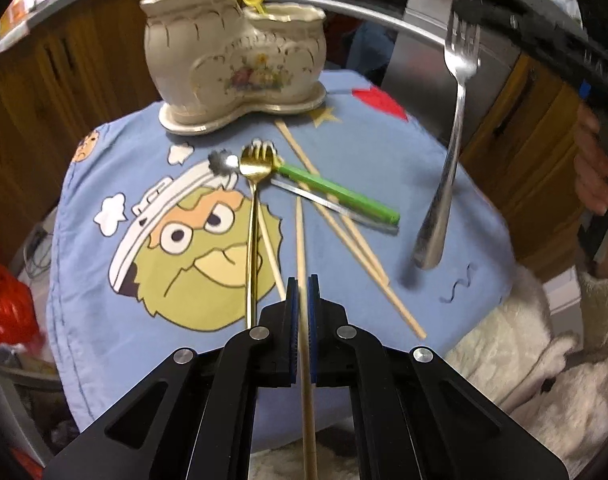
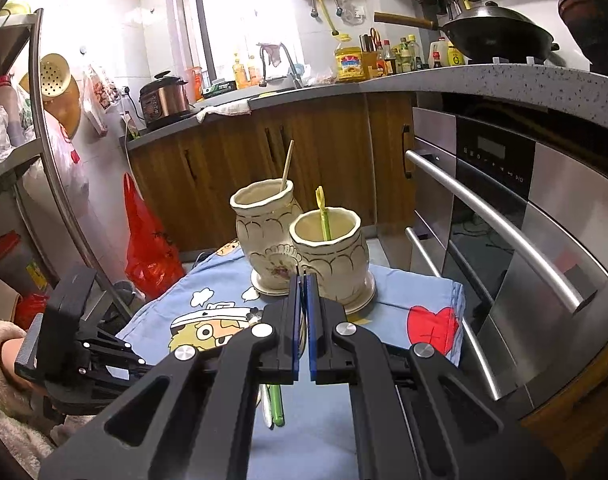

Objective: Organize utensils
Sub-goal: 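Lift silver fork with right gripper while left gripper grasps another wooden chopstick, then carry chopstick with left gripper toward taller pot while right carries fork toward holder, then open both grippers to drop the chopstick in taller pot and silver fork in smaller pot, then withdraw both tools from the holder back over the utensils on the cloth, then grasp the gold fork with the right gripper and lift it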

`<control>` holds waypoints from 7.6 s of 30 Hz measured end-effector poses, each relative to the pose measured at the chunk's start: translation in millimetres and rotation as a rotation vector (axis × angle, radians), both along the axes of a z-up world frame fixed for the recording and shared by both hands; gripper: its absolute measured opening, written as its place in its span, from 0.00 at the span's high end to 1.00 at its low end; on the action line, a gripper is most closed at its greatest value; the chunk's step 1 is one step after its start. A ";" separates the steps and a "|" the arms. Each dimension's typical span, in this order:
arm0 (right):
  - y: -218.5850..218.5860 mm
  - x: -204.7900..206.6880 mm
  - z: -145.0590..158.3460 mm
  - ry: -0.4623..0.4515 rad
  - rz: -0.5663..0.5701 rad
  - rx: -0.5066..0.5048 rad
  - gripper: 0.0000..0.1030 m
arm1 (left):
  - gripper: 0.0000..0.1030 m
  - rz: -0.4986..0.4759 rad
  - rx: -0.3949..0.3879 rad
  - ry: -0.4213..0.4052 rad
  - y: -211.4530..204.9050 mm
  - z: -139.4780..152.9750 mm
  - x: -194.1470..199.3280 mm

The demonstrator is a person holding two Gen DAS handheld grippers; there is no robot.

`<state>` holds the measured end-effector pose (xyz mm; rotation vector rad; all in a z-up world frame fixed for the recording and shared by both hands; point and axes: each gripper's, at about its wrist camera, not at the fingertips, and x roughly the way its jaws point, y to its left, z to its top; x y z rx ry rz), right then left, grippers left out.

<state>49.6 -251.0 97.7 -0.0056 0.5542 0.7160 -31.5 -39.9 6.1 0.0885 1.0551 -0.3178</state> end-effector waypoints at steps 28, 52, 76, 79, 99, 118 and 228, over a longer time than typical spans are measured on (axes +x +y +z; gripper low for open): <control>-5.0 6.6 8.7 -0.020 -0.015 0.009 0.97 | 0.95 -0.070 0.071 0.062 -15.6 -17.4 40.3; 45.9 85.6 102.5 -0.313 -0.259 -0.045 0.97 | 0.95 0.153 -0.288 -0.817 52.9 159.0 118.1; 72.5 158.9 10.7 -0.132 -0.235 -0.143 0.97 | 0.95 0.213 -0.255 -0.739 60.5 86.6 168.8; 73.1 164.4 5.2 -0.097 -0.231 -0.139 0.97 | 0.95 0.204 -0.248 -0.719 60.9 80.2 166.9; 45.3 120.4 24.6 -0.079 -0.232 -0.020 0.43 | 0.52 0.192 -0.180 -0.683 60.4 105.8 125.5; 24.0 36.6 -13.6 0.022 -0.181 -0.067 0.05 | 0.10 0.172 -0.090 -0.531 59.1 85.0 43.0; 135.3 32.6 -107.4 0.236 -0.064 -0.259 0.67 | 0.82 0.050 -0.091 -0.144 69.1 -4.2 14.5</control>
